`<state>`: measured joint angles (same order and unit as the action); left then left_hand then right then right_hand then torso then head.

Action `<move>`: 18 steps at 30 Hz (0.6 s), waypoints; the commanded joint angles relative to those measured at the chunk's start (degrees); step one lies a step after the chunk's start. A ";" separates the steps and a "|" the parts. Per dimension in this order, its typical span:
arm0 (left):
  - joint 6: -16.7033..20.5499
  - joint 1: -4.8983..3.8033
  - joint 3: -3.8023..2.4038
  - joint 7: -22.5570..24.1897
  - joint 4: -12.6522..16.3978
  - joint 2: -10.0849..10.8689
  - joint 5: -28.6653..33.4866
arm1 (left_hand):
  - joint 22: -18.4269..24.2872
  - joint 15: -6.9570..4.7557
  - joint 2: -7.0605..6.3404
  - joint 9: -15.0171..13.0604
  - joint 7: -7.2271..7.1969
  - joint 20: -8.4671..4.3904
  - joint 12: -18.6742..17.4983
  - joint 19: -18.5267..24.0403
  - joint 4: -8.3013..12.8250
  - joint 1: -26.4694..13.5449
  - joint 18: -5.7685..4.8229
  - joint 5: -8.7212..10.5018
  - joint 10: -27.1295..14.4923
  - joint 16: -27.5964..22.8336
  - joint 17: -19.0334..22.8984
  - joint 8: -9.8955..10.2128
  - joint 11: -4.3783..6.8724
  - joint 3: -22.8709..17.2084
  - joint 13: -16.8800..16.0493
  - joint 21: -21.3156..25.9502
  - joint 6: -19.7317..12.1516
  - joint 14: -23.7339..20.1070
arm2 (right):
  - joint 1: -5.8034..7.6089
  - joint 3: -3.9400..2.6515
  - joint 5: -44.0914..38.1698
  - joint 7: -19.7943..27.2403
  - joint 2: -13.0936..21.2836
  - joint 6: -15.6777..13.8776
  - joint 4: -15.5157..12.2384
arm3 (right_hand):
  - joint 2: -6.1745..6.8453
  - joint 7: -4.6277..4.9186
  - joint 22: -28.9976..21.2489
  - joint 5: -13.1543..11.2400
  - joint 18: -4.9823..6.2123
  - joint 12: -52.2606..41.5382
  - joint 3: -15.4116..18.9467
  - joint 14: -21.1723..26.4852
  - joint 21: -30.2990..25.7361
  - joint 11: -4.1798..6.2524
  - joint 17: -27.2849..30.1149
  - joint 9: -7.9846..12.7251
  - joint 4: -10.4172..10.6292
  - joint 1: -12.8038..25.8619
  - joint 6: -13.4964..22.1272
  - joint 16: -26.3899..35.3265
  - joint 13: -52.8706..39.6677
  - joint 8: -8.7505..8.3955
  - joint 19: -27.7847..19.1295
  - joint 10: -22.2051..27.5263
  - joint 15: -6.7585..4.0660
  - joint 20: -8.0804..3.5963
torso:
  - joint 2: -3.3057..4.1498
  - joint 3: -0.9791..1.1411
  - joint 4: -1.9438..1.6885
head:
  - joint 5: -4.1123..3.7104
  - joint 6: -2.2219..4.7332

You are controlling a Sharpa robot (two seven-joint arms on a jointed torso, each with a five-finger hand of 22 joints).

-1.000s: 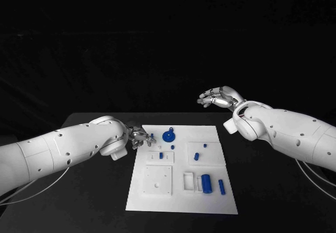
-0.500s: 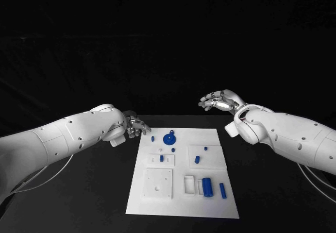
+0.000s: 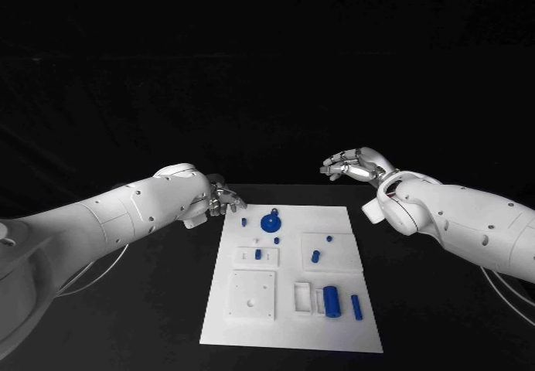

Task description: Assemble the parts on the task board

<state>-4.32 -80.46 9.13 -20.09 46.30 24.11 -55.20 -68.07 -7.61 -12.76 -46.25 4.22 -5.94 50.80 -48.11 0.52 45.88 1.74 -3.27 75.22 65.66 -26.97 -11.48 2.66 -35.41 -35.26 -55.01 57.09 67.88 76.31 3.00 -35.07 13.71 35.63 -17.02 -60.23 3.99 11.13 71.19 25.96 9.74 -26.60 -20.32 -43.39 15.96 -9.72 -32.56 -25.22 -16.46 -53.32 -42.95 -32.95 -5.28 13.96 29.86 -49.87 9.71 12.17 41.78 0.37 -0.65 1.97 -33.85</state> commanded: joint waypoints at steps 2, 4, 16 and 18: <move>-1.94 0.54 0.00 1.88 -1.66 -0.99 -2.78 | -0.14 -0.02 -1.17 0.16 0.10 -7.01 -0.15 0.38 -0.35 0.16 -0.85 0.36 -0.19 -0.26 0.07 0.46 -0.47 0.19 -0.02 0.28 -0.51 -0.34 | 0.06 -0.06 0.24 -0.08 0.37 0.02 -0.48 | -0.07 1.81 0.10 -0.17 0.11 0.29 -0.07 0.49 -0.22 -0.31 0.07 0.09 0.23 0.60 -0.12 -0.17 0.10 0.37 -0.28 0.03 0.01 -0.03 | 0.56 -0.05 0.33 | -0.17 0.33; -2.05 0.73 0.00 2.07 -2.10 -1.31 -2.78 | -0.18 0.01 -1.50 0.22 0.15 -6.98 -0.15 0.39 -0.53 0.04 -0.86 0.39 -0.24 -0.26 0.07 0.53 -0.52 0.37 -0.04 0.30 -0.68 -0.39 | 0.09 -0.06 0.24 -0.17 0.49 0.06 -0.68 | -0.07 1.81 0.10 -0.17 0.11 0.29 -0.07 0.49 -0.23 -0.31 0.08 0.09 0.23 0.61 -0.12 -0.17 0.11 0.37 -0.29 0.03 0.01 -0.03 | 0.69 -0.08 0.42 | -0.11 0.32; -2.18 1.48 0.02 2.32 -3.55 -2.46 -2.79 | -0.34 0.21 -1.94 0.49 0.47 -6.85 -0.16 0.61 -1.31 -0.45 -0.84 0.41 -0.56 -0.27 0.07 0.95 -0.82 1.29 -0.15 0.48 -1.70 -0.70 | 0.41 -0.08 0.19 -0.43 0.70 0.08 -1.45 | 0.03 1.83 0.18 -0.17 0.10 0.35 0.02 0.63 -0.39 -0.35 0.23 0.19 0.26 0.87 -0.03 -0.17 0.29 0.35 -0.39 0.09 0.07 0.01 | 1.18 0.05 0.82 | 0.01 0.27; -2.09 1.59 0.03 2.30 -3.77 -2.49 -2.79 | -0.36 0.22 -1.87 0.50 0.48 -6.84 -0.15 0.62 -1.41 -0.52 -0.83 0.41 -0.57 -0.26 0.06 0.96 -0.83 1.40 -0.17 0.49 -1.74 -0.71 | 0.47 -0.08 0.18 -0.44 0.74 0.05 -1.52 | 0.04 1.83 0.19 -0.17 0.10 0.35 0.02 0.63 -0.40 -0.35 0.24 0.19 0.25 0.88 -0.03 -0.18 0.30 0.35 -0.40 0.09 0.07 0.01 | 1.12 0.02 0.75 | -0.05 0.20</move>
<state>-5.52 -78.92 9.15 -18.71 42.65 21.76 -57.44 -68.38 -7.30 -14.19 -45.81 4.78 -5.73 50.80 -47.90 -0.67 45.53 1.75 -3.05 74.79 65.66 -26.98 -10.82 2.23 -34.21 -35.34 -54.78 55.63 67.61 76.71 2.98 -35.05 13.39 36.33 -17.03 -61.64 4.01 11.13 71.29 25.96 9.74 -26.61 -20.32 -43.18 15.96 -9.72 -32.41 -25.09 -16.46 -52.85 -42.95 -32.95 -5.04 13.96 29.86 -49.87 9.93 12.16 42.84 0.34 0.09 1.89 -33.59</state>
